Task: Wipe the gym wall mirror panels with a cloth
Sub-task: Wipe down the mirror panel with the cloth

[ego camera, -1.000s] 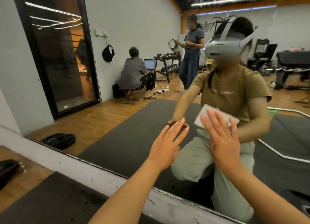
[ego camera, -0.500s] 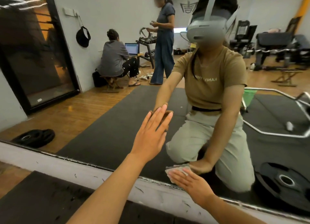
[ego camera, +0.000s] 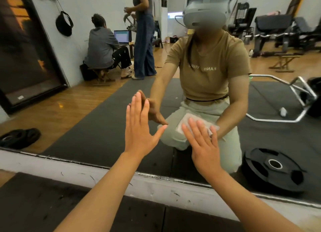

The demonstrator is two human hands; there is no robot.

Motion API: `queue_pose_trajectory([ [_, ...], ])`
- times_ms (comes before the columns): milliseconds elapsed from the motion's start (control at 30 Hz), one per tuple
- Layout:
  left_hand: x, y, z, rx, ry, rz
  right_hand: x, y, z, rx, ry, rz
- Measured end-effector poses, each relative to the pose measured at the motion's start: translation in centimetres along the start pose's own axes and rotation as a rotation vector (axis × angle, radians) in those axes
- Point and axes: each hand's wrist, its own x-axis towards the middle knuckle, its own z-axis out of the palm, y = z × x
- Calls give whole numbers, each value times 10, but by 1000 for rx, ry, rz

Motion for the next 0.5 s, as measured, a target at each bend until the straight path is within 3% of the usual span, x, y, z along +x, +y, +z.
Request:
queue_pose_trajectory([
  [67,0,3,2,-1,8,-11,-46,-1,20,-57,-125,-136],
  [167,0,4,1,-3,3,-27,-129,7,34,-123,-535,-514],
  [233,-1,4,0,3,0,-32,-154,19,36,-141,-700,-583],
  [333,-1,6,0,6,-8,-43,-148,29,29,-124,-654,-553],
  [500,-2,9,0,-15,-30,-71,-78,64,-13,50,-209,-180],
])
